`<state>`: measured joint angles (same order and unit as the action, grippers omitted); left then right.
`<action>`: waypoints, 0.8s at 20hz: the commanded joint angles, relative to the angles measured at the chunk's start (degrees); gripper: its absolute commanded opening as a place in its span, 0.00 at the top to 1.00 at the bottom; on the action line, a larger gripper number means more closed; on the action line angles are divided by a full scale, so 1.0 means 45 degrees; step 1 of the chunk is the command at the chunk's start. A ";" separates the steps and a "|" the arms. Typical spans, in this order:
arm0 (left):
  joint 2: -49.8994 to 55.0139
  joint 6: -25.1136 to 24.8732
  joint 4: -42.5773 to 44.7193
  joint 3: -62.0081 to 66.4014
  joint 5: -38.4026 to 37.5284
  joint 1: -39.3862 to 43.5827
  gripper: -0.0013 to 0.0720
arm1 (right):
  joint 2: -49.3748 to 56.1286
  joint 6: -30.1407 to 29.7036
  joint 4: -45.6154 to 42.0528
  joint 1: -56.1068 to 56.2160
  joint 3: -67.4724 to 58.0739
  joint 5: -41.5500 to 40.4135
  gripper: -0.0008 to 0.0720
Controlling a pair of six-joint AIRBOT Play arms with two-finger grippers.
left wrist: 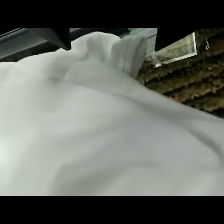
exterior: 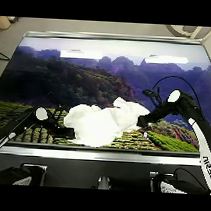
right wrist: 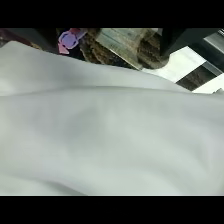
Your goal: Fold the shirts.
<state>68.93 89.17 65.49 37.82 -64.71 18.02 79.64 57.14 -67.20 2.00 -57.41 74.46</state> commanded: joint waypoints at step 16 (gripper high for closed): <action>-0.3099 -0.1394 0.0753 0.4075 0.1690 0.0209 0.95 | -0.0670 -0.1749 0.1064 -0.0005 -0.2628 -0.0272 0.96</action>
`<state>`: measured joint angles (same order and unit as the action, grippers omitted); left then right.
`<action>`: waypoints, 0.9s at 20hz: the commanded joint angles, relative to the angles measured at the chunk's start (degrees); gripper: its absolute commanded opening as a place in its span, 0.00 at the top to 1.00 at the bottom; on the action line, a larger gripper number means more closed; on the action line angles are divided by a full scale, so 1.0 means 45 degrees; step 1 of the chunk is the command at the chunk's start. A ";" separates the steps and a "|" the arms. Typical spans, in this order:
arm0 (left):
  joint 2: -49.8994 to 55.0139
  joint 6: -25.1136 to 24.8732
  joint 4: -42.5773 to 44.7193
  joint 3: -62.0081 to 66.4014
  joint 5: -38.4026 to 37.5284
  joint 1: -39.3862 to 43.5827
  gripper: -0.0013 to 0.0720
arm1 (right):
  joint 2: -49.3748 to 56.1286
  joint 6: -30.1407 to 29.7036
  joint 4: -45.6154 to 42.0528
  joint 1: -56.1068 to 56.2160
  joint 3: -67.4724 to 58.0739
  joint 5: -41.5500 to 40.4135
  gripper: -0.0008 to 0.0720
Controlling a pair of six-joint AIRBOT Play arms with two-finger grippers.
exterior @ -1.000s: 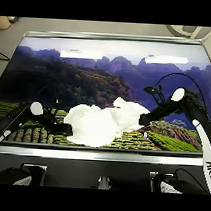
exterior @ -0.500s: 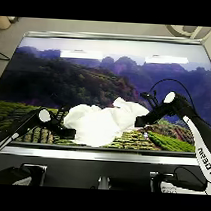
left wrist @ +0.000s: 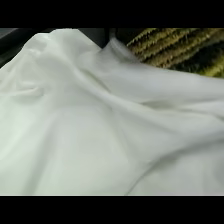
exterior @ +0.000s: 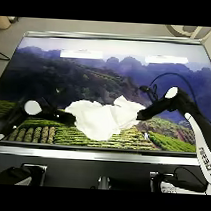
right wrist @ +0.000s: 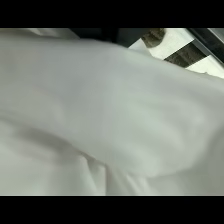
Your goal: Fold the shirts.
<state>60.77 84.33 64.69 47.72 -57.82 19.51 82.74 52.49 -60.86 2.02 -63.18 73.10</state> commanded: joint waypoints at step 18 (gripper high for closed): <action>-0.5115 0.2458 0.3478 1.0865 0.1642 -0.2467 0.95 | -1.0156 0.3070 -0.5965 -0.0010 -0.7276 -0.1234 0.95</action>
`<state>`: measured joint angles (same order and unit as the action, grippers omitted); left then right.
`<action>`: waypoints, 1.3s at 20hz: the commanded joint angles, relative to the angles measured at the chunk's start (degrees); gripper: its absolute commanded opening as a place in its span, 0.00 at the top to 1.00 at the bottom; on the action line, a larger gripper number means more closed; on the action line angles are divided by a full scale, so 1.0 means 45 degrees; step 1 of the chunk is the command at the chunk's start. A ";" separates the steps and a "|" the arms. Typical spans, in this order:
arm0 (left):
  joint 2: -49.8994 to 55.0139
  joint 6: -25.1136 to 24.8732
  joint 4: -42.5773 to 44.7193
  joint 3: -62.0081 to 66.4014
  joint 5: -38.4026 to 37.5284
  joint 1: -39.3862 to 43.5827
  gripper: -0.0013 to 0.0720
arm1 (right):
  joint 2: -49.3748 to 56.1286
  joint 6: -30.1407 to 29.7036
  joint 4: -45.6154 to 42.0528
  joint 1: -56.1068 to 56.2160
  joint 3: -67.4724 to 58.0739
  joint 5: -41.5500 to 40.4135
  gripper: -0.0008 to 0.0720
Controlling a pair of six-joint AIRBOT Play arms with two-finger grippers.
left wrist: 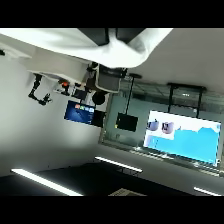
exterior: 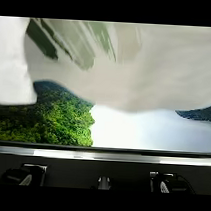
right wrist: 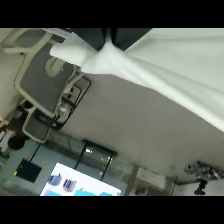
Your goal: Fold the shirts.
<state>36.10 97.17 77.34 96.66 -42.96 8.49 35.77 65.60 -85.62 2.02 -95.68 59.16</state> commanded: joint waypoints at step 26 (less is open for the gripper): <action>1.0797 -0.2948 -0.2414 -0.7805 -0.8558 -0.4585 0.37 | 1.0278 -0.1933 0.2273 -0.6314 0.5013 0.6455 0.34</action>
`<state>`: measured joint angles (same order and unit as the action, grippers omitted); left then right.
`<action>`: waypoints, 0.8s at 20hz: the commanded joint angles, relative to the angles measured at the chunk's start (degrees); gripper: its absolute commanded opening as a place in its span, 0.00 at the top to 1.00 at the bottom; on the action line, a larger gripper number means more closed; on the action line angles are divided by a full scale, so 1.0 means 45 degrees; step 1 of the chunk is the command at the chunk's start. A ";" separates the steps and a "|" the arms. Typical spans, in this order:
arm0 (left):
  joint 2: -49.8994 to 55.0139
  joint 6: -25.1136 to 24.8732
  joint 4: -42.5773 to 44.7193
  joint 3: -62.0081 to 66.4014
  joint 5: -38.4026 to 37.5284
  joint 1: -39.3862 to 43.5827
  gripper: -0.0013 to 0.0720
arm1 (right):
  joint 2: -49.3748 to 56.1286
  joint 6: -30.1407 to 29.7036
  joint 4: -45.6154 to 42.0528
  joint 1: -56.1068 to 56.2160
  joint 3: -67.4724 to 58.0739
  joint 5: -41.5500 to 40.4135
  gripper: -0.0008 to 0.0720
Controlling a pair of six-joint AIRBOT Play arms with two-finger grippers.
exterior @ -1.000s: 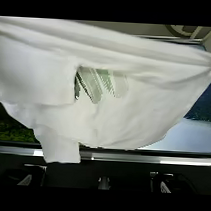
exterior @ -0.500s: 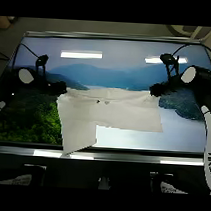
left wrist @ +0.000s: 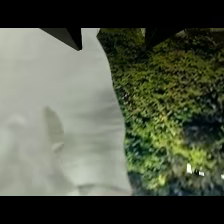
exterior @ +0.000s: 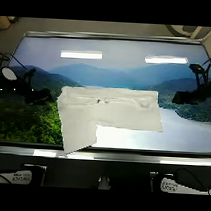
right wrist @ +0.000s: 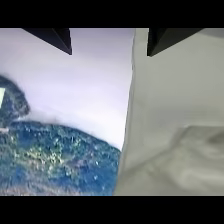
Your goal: Fold the shirts.
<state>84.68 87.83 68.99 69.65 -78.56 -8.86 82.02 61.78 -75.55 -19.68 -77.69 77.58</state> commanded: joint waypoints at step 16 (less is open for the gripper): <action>-0.0189 -0.2147 -0.3356 -0.4697 0.2914 0.0937 0.95 | 0.0083 -0.1603 0.1545 -0.1360 0.5149 -0.0063 0.19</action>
<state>84.51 79.15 54.26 48.62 -65.65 -5.23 82.13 54.94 -70.26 -25.78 -58.19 81.08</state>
